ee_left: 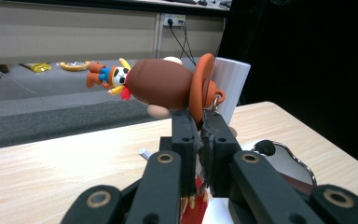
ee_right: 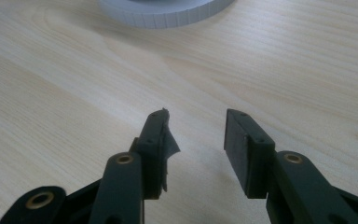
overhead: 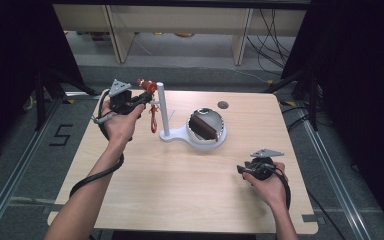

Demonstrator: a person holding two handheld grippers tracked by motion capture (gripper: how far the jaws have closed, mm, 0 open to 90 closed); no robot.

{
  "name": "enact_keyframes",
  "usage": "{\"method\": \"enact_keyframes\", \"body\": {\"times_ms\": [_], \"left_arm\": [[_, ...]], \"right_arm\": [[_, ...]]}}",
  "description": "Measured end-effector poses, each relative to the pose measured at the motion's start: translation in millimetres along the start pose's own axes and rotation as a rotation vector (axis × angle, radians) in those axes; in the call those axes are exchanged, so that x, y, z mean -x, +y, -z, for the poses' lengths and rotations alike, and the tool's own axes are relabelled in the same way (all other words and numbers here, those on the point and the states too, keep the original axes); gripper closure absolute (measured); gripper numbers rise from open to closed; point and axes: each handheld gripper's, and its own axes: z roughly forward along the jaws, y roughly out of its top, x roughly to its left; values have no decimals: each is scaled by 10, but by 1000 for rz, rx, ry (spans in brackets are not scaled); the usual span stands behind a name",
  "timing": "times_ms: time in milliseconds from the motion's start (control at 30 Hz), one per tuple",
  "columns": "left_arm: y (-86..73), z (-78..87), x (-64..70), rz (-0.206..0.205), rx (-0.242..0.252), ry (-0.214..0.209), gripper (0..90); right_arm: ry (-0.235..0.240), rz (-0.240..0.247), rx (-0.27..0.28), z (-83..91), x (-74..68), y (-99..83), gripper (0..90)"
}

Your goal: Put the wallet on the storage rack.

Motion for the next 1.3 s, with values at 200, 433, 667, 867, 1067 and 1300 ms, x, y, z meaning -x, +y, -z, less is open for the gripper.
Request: {"method": "enact_keyframes", "body": {"times_ms": [200, 433, 667, 867, 1067, 1300], "left_arm": [[-37, -28, -17, 13, 3, 19, 825], [-26, 72, -111, 38, 46, 46, 795], [-57, 153, -171, 26, 66, 60, 763], [-160, 263, -225, 1, 94, 78, 705], [-420, 410, -289, -36, 110, 64, 567], [-914, 644, -393, -53, 70, 61, 488]], "right_arm": [[8, -20, -9, 10, -4, 0, 598], [3, -38, -9, 16, -9, -2, 598], [-6, -14, 6, 21, -3, 1, 599], [-10, 7, 28, 18, 13, -3, 599], [-7, -10, 23, 29, 12, -8, 596], [-9, -12, 35, 24, 28, -24, 595]]}}
